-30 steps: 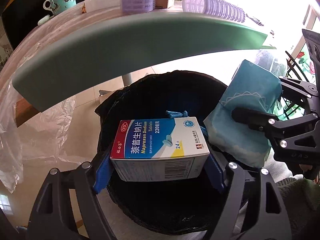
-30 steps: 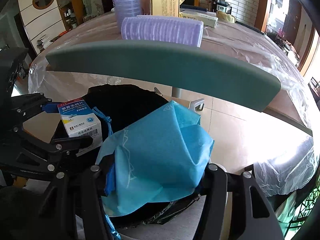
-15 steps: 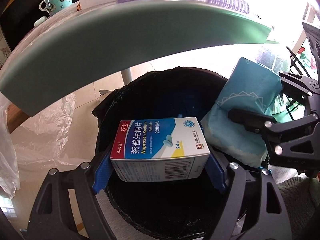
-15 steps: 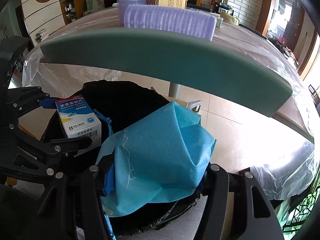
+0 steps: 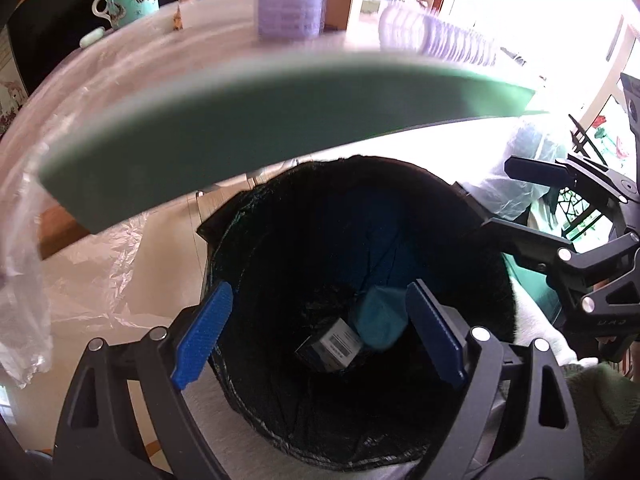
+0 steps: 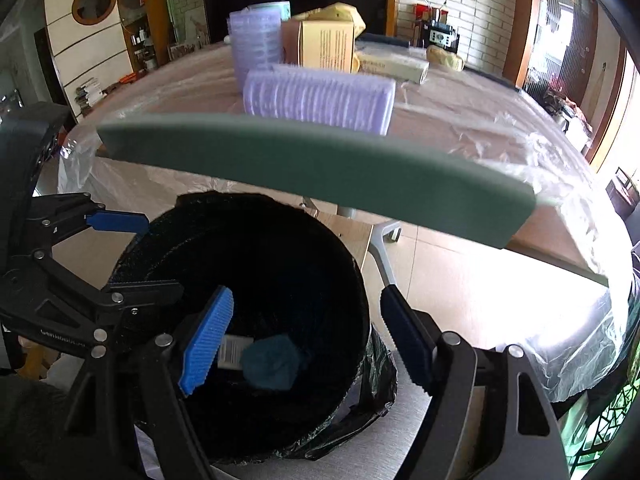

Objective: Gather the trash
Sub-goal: 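Move both tools back over the table toward the remaining trash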

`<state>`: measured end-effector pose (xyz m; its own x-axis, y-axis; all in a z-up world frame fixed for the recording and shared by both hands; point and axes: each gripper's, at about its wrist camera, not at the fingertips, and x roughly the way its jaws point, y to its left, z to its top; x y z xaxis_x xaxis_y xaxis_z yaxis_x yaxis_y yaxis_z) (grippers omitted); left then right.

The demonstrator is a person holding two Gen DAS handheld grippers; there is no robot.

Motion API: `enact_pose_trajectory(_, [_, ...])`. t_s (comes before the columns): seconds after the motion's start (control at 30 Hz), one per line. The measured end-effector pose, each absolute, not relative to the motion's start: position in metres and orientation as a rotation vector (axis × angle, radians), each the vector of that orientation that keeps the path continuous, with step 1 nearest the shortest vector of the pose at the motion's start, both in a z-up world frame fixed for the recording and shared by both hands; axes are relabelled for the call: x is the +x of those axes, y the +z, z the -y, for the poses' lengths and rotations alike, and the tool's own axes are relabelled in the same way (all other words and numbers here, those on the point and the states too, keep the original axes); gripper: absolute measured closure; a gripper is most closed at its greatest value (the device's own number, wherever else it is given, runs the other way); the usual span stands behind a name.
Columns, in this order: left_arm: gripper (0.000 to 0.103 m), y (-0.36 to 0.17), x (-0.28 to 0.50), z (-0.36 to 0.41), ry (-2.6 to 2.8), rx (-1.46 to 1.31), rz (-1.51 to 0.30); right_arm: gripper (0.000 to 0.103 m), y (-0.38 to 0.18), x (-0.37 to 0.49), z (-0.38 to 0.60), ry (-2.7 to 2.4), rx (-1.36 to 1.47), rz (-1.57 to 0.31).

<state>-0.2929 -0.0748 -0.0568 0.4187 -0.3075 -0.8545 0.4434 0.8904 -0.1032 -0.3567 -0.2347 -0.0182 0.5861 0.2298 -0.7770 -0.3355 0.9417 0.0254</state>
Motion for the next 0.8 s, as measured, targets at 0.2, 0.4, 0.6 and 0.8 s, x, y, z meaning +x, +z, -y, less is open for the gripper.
enact_pose_trajectory(0.2, [0.013, 0.004, -0.312, 0.060, -0.511, 0.090, -0.879, 0.019, 0.047, -0.382, 0.255, 0.359, -0.101, -0.672])
enact_pose_trajectory(0.4, [0.001, 0.097, -0.322, 0.032, -0.407, -0.084, -0.460, 0.004, 0.128, -0.397, 0.285, 0.298, 0.032, -0.231])
enact_pose_trajectory(0.6, [0.001, 0.112, -0.274, 0.047, -0.405, -0.009, -0.491, 0.004, 0.155, -0.331, 0.290, 0.227, 0.051, -0.265])
enact_pose_trajectory(0.8, [0.001, 0.109, -0.189, 0.064, -0.394, 0.078, -0.594, 0.004, 0.149, -0.239, 0.297, 0.155, 0.061, -0.419])
